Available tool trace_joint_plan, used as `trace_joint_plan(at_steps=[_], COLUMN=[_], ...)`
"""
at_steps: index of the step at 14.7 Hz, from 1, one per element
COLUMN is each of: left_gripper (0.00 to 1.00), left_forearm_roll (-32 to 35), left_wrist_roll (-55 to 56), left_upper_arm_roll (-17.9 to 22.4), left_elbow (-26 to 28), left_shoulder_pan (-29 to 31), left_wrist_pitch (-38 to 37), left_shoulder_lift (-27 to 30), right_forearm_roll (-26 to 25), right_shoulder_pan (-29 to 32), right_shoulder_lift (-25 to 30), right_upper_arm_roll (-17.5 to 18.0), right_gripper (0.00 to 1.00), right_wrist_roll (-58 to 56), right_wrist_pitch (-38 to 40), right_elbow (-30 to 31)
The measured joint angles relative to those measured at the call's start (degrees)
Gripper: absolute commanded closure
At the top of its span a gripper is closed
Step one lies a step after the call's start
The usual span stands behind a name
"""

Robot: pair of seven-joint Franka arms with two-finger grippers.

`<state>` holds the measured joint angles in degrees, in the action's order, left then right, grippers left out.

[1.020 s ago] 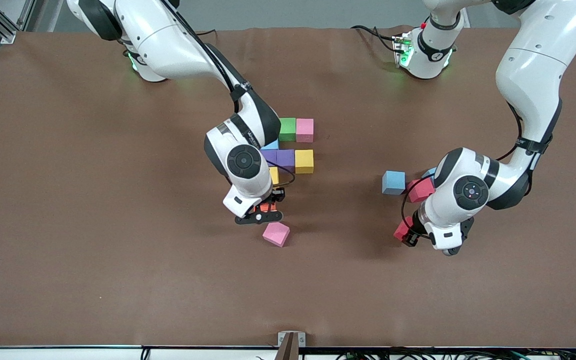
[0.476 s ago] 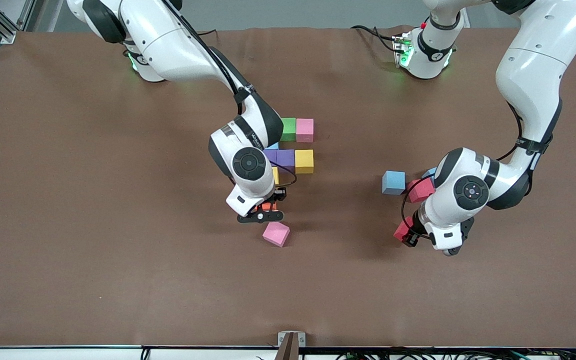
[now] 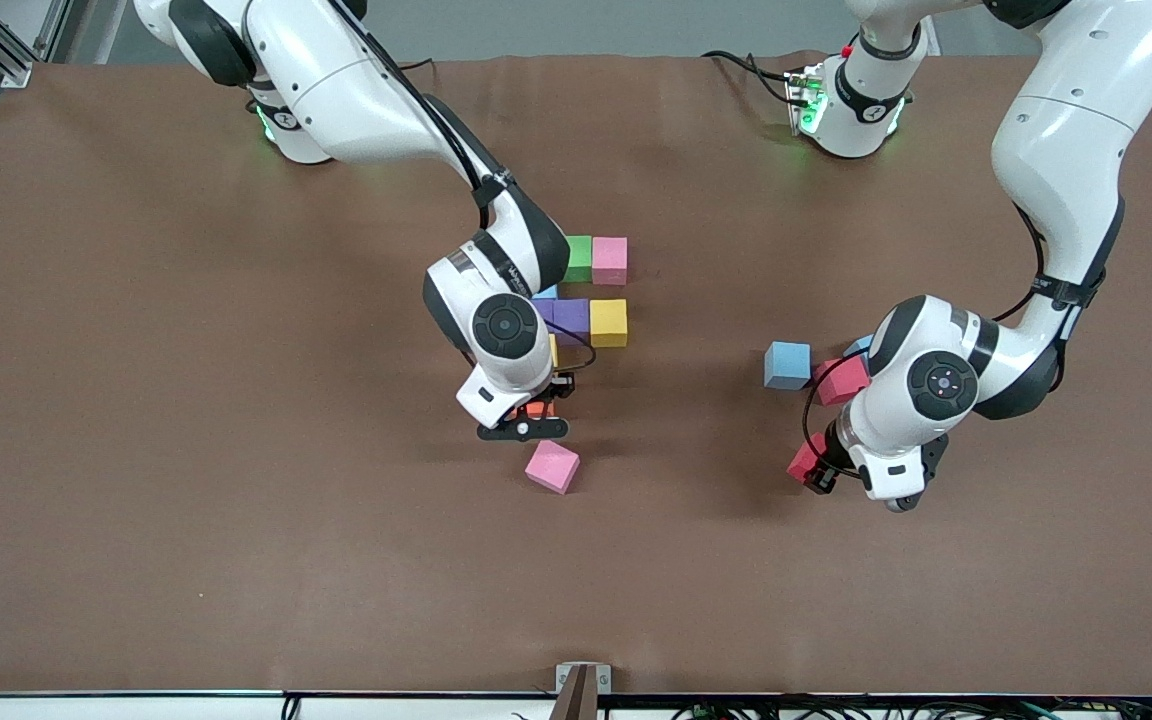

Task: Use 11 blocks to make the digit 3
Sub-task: 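Carry the orange cube with the right gripper toward the yellow cubes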

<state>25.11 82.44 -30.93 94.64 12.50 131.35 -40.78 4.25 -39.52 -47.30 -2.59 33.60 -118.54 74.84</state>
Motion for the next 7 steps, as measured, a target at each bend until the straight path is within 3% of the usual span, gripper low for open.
trace_joint_plan(at_steps=[7], left_gripper=[0.71], left_forearm_roll=[0.0], left_wrist_roll=[0.0], left_upper_arm_roll=[-0.01], left_elbow=[0.0], left_shoulder_pan=[0.0], left_wrist_pitch=[0.0], left_shoulder_lift=[0.0], right_forearm_roll=[0.0], right_shoulder_pan=[-0.61], right_shoulder_lift=[-0.11], right_upper_arm_roll=[-0.01], right_gripper=[1.0], right_wrist_roll=[1.67], right_wrist_pitch=[-2.63], right_elbow=[1.72])
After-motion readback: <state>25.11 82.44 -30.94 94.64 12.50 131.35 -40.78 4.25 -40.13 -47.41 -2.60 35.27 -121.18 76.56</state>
